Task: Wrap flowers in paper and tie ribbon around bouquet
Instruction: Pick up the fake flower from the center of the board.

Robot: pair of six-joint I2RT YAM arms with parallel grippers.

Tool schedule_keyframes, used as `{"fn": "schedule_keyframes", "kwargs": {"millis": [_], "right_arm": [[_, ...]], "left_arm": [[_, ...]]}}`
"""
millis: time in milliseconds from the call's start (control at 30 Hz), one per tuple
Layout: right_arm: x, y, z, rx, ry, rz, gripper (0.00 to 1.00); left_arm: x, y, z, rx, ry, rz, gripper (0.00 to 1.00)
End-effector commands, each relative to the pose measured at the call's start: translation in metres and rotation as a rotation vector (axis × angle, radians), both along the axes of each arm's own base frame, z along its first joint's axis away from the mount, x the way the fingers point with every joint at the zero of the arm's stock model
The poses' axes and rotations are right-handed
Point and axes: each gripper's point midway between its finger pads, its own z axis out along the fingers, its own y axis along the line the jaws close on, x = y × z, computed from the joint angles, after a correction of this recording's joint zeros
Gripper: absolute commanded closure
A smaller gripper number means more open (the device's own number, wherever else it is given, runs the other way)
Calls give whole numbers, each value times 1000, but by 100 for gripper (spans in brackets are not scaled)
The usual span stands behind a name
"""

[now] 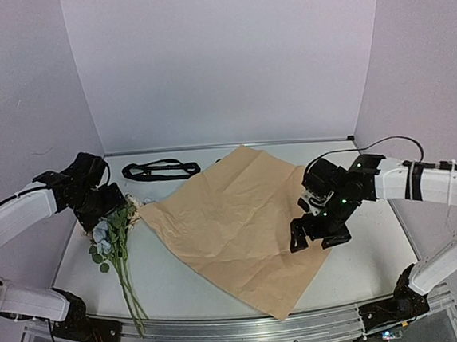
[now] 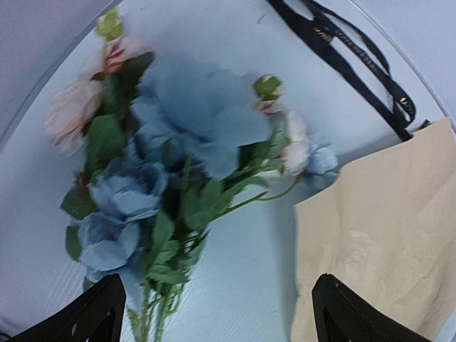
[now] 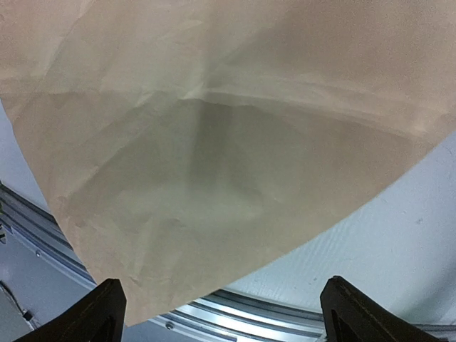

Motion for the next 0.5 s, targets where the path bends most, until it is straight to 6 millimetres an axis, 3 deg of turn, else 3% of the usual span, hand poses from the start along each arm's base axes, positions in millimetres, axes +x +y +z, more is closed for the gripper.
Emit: {"fn": "schedule_keyframes", "kwargs": {"millis": [0, 167, 300, 467], "right_arm": [[29, 30, 7, 87, -19, 27, 2], [56, 49, -2, 95, -6, 12, 3], [69, 57, -13, 76, 7, -6, 4], [81, 61, -28, 44, 23, -38, 5]], "left_arm": [[-46, 38, -20, 30, 78, 214, 5], [-69, 43, -49, -10, 125, 274, 4], [-75, 29, -74, -52, 174, 240, 4], [-81, 13, -90, -20, 209, 216, 5]]}}
